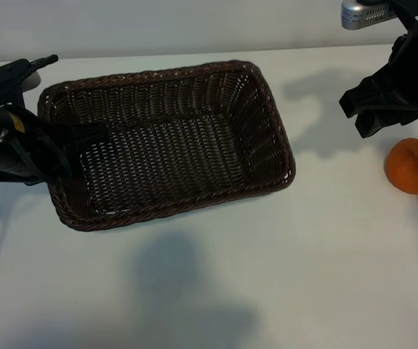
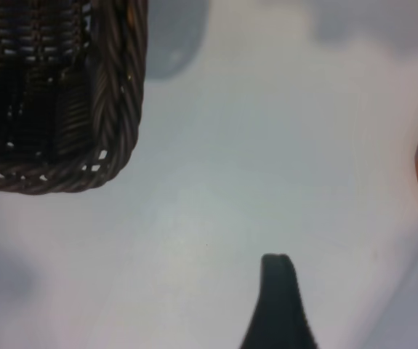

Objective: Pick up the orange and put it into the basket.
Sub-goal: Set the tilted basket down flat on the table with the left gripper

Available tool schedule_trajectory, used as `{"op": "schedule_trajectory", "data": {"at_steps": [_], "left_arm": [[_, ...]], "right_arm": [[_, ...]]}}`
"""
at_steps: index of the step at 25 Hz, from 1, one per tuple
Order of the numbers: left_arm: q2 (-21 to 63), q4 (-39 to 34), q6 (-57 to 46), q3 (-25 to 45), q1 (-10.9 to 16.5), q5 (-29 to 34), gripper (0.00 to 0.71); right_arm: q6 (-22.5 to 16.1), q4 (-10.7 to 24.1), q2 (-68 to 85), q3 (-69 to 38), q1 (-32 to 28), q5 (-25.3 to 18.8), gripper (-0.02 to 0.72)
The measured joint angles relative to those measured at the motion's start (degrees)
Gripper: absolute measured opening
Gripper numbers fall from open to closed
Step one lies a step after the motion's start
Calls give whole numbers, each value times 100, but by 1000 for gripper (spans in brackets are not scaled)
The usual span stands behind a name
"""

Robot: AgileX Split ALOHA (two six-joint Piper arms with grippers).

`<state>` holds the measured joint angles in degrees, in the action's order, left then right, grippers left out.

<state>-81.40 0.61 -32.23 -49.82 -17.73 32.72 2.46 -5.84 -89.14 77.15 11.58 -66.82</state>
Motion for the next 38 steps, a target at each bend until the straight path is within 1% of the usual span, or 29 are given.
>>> {"op": "schedule_trajectory", "data": {"at_steps": [5,7,8,10,15,17,19,23,30,32,36,38], "left_arm": [[0,163,101,0,0,-157,147],[0,351,280,0,56,-267,147],[0,517,459,0,118,-310,147],[-6,888,942,-36,339,-296,147],[-314,2137,2904,-593,927,390,147],[-500,2520,3462,-910,1057,692,147],[-728,2688,3730,-1175,1119,906,147],[-1162,2711,3791,-1528,1132,1027,146],[-1869,2812,3804,-1878,1107,1033,146],[-2033,2812,3804,-2024,1013,1027,146],[-2306,2829,3804,-2330,710,1022,146],[-2439,2855,3785,-2465,601,1027,146]], "right_arm": [[0,0,0,0,0,-5,504],[0,0,0,0,0,-5,504],[0,0,0,0,0,-5,504],[0,-5,0,0,0,-5,504],[0,-5,0,0,0,-5,504],[0,-5,0,0,0,-5,504],[0,-5,0,0,0,-5,504],[0,-5,0,0,0,-10,504],[0,-5,0,0,0,-10,504],[0,-5,0,0,0,-10,504],[0,-5,0,0,0,-10,504],[0,-5,0,0,0,-10,504]]}}
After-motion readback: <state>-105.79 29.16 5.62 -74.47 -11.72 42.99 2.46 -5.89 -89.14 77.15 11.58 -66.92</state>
